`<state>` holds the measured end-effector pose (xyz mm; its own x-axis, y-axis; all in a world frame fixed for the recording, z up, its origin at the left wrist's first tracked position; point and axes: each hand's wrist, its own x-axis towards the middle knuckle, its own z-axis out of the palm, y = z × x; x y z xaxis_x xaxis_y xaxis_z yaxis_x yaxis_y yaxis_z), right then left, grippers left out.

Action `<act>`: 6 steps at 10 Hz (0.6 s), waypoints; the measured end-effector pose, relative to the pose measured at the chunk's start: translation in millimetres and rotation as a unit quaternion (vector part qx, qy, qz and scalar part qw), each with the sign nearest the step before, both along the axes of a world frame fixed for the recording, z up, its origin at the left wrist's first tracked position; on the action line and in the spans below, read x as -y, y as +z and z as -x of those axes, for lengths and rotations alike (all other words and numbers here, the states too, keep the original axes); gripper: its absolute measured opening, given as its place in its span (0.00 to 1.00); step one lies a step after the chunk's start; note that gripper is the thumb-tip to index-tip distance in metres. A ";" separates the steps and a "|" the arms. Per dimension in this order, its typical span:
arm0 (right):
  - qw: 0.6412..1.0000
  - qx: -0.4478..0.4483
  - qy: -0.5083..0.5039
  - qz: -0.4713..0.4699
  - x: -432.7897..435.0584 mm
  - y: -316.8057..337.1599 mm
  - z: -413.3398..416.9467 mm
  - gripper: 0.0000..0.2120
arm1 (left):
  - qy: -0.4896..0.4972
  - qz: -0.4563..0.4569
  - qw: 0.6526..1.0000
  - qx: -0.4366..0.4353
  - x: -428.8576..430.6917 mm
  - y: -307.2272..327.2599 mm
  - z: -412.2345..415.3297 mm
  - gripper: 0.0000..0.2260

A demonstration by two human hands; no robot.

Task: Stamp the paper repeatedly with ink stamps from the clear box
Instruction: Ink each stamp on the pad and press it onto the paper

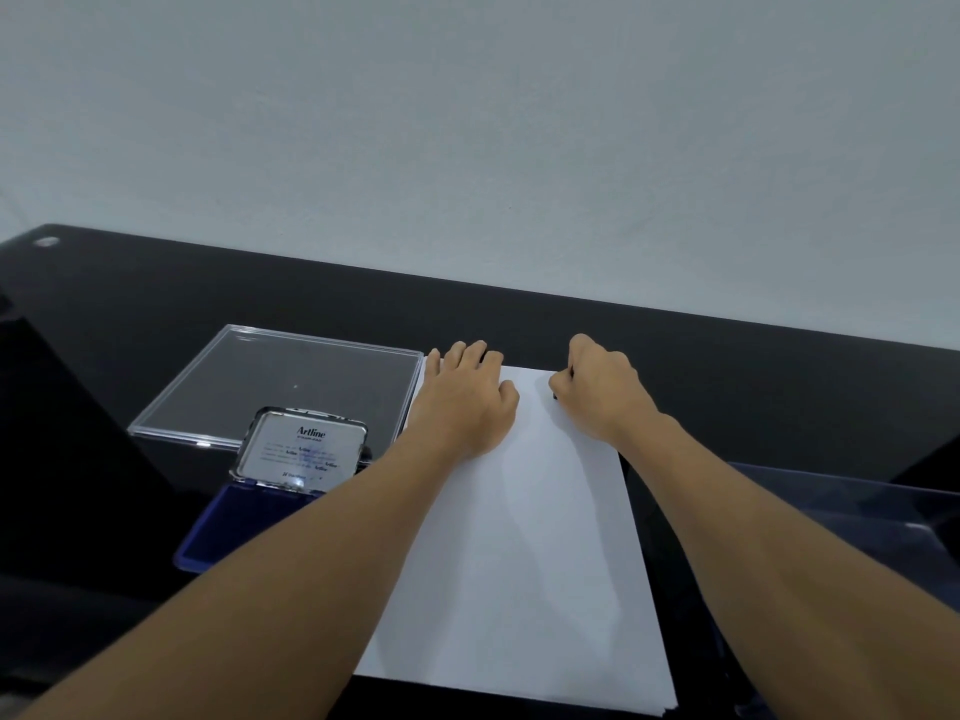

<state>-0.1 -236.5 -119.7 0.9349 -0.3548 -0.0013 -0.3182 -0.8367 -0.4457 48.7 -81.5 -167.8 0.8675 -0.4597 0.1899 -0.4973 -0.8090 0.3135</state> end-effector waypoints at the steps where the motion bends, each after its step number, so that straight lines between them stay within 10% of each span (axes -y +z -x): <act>1: 1.000 0.003 -0.006 -0.001 -0.5 -1.8 1.3 0.10 | 0.002 0.002 1.000 0.003 0.0 0.5 0.4 0.20; 6: 1.000 -0.002 -0.016 -0.012 2.2 -5.3 -7.9 0.07 | -0.001 -0.002 1.000 -0.002 -0.6 -1.9 -1.6 0.21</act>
